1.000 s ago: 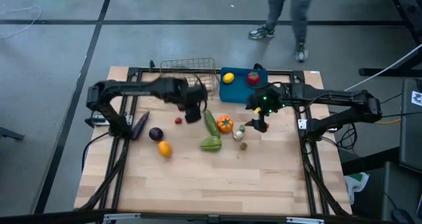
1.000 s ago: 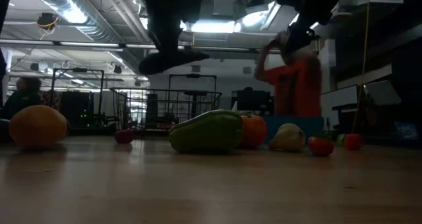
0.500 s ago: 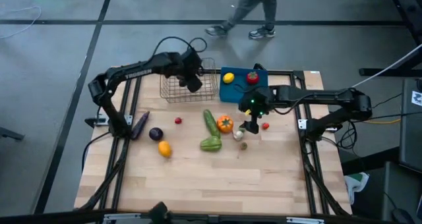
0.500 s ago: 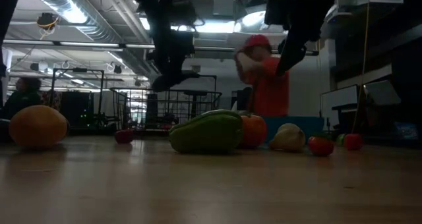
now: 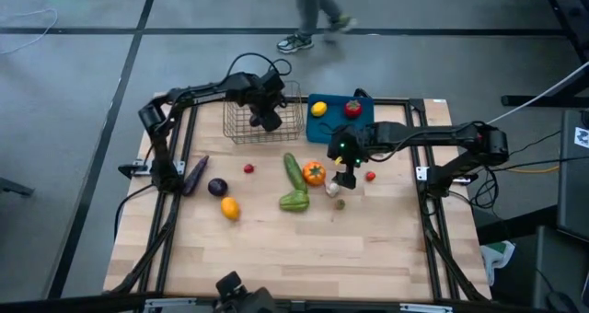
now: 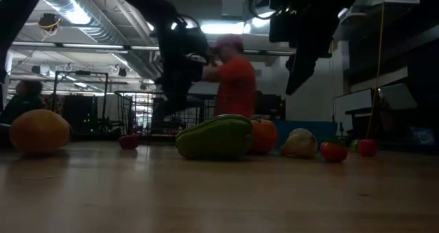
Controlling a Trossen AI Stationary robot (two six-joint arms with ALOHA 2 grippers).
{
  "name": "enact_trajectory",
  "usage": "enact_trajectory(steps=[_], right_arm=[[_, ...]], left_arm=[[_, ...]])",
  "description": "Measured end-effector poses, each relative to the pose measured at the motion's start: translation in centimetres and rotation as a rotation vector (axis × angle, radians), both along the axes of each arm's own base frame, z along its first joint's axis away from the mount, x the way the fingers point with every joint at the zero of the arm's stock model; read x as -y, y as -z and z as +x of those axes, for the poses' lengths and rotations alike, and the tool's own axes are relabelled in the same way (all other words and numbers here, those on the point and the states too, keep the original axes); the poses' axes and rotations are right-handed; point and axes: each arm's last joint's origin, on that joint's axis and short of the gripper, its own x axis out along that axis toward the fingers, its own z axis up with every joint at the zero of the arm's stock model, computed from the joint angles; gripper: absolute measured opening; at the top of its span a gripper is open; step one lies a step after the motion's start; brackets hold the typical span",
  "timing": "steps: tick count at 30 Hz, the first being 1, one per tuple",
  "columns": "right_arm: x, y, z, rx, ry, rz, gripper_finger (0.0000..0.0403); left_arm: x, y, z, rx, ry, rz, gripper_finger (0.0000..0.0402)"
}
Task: Sort produce into baskets
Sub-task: Put the left eggplant into the wire basket, then put the garlic into the wire basket
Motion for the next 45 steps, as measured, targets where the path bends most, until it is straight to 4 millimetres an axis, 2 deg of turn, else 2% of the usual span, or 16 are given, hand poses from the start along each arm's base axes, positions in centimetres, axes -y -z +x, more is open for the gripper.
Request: enact_trajectory(steps=[4,9,17,28,35,40,45], right_arm=[[0.0,0.0,0.0,0.001,0.003,-0.004,0.0376],[0.0,0.0,0.0,-0.002,0.008,-0.008,0.0376],[0.0,0.0,0.0,-0.011,0.073,0.034,0.0376],[-0.2,0.3,-0.1,-0.016,0.051,0.084,0.0376],[-2.7,2.7,-0.8,-0.091,0.012,0.034,0.0376],[-4.8,4.0,-0.7,-0.041,0.014,-0.087,0.0376],[-5.6,5.0,-0.2,-0.009,0.030,-0.204,0.0376]], left_arm=[[-0.1,0.6,0.2,-0.018,0.008,-0.008,0.0180],[-0.1,0.7,0.2,-0.008,-0.031,-0.011,0.0180],[-0.1,0.7,0.1,-0.032,0.003,-0.016,0.0182],[0.2,0.8,-0.2,-0.066,0.013,-0.041,0.0280],[0.2,0.8,-0.2,-0.065,0.014,-0.042,0.0282],[0.2,0.8,-0.2,-0.066,0.019,-0.041,0.0281],[0.2,0.8,-0.2,-0.065,0.017,-0.042,0.0280]])
